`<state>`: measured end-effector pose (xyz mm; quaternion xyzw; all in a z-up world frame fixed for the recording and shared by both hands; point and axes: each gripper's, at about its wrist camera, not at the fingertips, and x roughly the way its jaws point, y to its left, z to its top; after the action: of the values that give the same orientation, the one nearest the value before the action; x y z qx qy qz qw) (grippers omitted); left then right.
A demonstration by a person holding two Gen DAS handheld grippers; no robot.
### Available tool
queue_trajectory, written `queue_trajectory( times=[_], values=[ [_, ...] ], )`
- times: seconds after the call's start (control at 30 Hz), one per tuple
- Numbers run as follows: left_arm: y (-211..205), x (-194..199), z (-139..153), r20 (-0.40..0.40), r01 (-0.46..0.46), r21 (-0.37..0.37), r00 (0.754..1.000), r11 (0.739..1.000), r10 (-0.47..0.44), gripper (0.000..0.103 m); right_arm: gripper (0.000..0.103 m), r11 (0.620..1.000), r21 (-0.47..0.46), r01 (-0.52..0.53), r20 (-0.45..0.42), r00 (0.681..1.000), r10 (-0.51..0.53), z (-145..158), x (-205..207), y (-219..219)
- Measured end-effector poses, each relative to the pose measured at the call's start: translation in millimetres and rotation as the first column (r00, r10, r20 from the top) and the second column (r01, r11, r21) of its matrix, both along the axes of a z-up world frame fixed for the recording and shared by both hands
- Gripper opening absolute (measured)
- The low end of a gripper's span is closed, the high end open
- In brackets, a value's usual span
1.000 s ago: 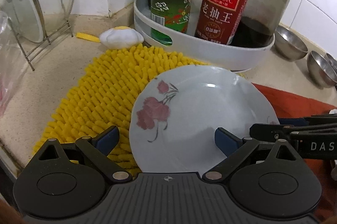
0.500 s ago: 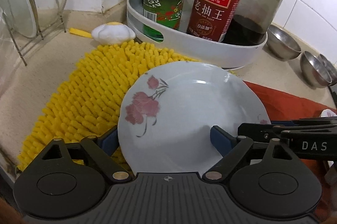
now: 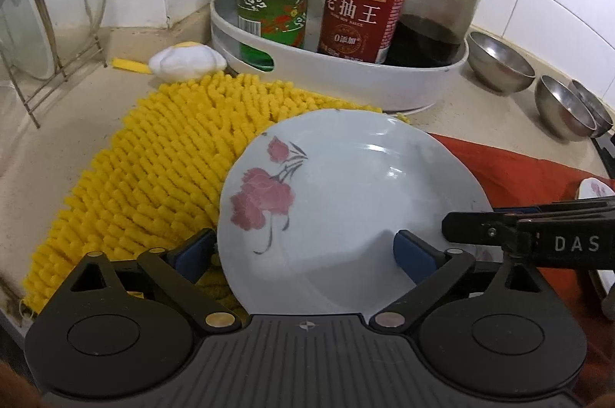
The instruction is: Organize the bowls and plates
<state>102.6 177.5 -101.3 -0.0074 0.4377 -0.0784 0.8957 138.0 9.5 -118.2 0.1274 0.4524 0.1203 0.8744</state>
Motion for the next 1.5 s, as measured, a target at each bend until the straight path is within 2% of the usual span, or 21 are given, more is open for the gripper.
queue_trajectory(
  times=[0.2, 0.53, 0.63, 0.7, 0.83, 1.03, 1.5],
  values=[
    [-4, -1, 0, -0.006, 0.003, -0.015, 1.000, 1.000, -0.003, 0.096, 0.032, 1.000, -0.005, -0.009, 0.007, 1.000, 0.009, 0, 0, -1],
    [-7, -8, 6, -0.029, -0.018, -0.024, 0.999, 1.000, 0.017, 0.096, 0.030, 1.000, -0.031, -0.007, 0.023, 1.000, 0.007, 6, -7, -1],
    [-8, -11, 2, -0.036, 0.005, -0.020, 0.999, 1.000, -0.005, 0.096, 0.030, 0.999, -0.035, -0.006, 0.021, 1.000, 0.007, 7, -9, -2],
    [-9, -12, -1, -0.020, 0.024, -0.008, 1.000, 1.000, -0.025, 0.098, 0.031, 1.000, -0.022, -0.005, 0.007, 1.000, 0.005, 2, -6, -4],
    [-4, -8, -4, -0.009, 0.020, -0.028, 1.000, 0.999, -0.020, 0.101, 0.033, 1.000, -0.011, -0.009, 0.011, 1.000, 0.009, 1, -6, -4],
    [-7, -8, -5, 0.002, 0.025, -0.043, 1.000, 0.999, -0.025, 0.099, 0.031, 1.000, -0.005, -0.005, 0.021, 1.000, 0.005, 0, -8, -6],
    [-15, -17, 7, 0.001, 0.007, -0.022, 1.000, 1.000, -0.007, 0.096, 0.030, 1.000, -0.006, 0.019, 0.029, 0.999, -0.019, 6, -11, -10]
  ],
)
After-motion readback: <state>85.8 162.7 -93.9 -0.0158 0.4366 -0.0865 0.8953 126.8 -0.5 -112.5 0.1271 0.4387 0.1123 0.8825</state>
